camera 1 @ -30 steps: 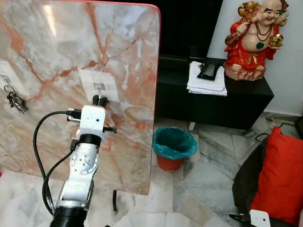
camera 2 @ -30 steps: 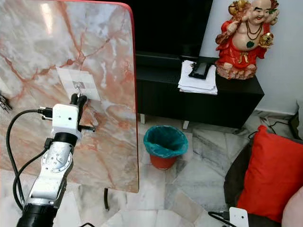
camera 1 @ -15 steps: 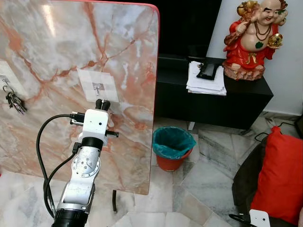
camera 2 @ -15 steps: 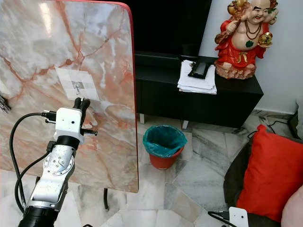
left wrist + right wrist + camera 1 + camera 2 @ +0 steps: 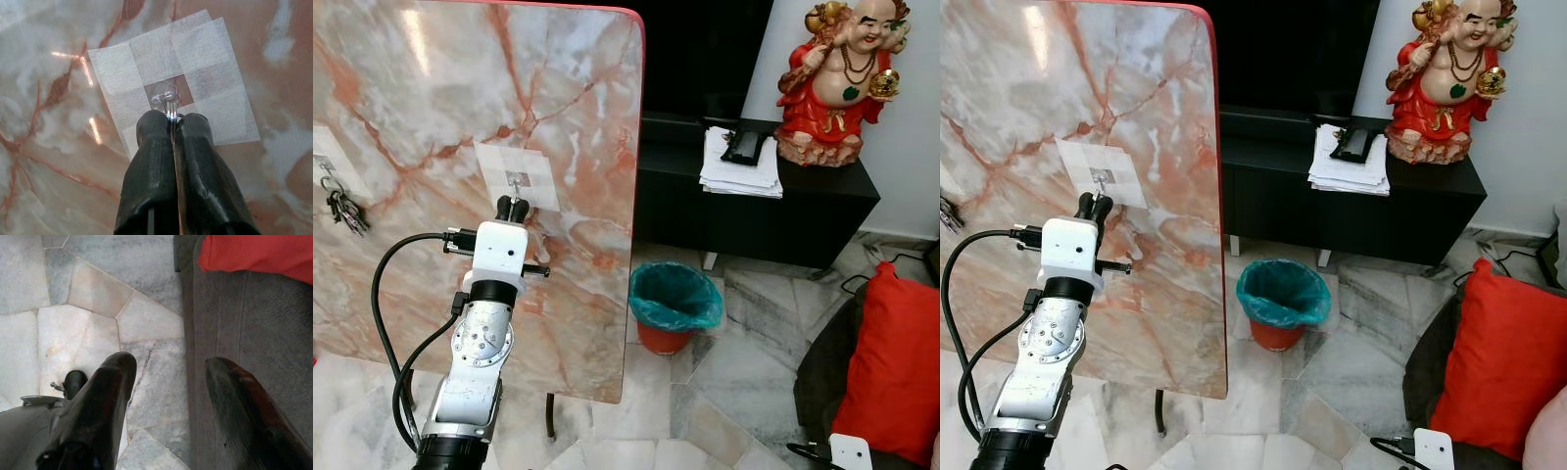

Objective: Hang keys on a hook

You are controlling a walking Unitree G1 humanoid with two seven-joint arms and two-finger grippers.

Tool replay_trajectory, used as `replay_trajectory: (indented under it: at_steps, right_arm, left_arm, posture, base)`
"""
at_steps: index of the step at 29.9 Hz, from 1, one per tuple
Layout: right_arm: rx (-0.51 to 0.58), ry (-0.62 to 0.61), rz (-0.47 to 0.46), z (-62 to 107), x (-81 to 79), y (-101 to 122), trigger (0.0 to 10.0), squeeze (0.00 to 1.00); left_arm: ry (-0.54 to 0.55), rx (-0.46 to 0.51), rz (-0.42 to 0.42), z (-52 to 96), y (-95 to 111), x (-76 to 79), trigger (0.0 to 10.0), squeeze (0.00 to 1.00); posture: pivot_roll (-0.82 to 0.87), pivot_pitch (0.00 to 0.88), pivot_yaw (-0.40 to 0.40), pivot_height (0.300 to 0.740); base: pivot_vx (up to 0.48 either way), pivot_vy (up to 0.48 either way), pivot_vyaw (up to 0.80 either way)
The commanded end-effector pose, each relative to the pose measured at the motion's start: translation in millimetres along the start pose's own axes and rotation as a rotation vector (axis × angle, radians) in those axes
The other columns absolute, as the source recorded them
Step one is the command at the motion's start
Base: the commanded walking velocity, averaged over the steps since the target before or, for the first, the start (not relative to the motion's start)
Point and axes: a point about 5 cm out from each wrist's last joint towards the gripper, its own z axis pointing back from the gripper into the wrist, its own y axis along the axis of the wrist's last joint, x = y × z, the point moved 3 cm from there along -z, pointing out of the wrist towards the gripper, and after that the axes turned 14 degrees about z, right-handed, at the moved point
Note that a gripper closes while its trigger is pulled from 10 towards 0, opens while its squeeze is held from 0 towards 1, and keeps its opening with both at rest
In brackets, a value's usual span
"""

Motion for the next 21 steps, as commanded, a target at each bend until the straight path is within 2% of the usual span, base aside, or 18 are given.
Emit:
replay_trajectory:
  at_steps: [1, 14, 21]
  right_arm:
    - [-0.004, -0.011, -0.001, 0.3, 3.7, -2.0, 10.0, 0.00]
    - [-0.004, -0.011, 0.000, 0.4, 5.1, -2.5, 10.0, 0.00]
    - [-0.005, -0.009, 0.001, 0.4, 4.4, -2.9, 10.0, 0.00]
  left_arm:
    - [0.005, 0.046, -0.002, -0.1, 9.7, -0.4, 10.0, 0.00]
    - [0.052, 0.027, -0.002, -5.2, 4.9, -7.5, 10.0, 0.00]
    - [0.033, -0.022, -0.001, -3.5, -4.7, -4.6, 10.0, 0.00]
  posture:
    - [0.05, 0.047, -0.053, 0.740]
    - [0.05, 0.049, -0.056, 0.740]
    - [0.05, 0.050, -0.056, 0.740]
  base:
    - [0.000, 0.000, 0.00]
    - [0.000, 0.000, 0.00]
    - [0.000, 0.000, 0.00]
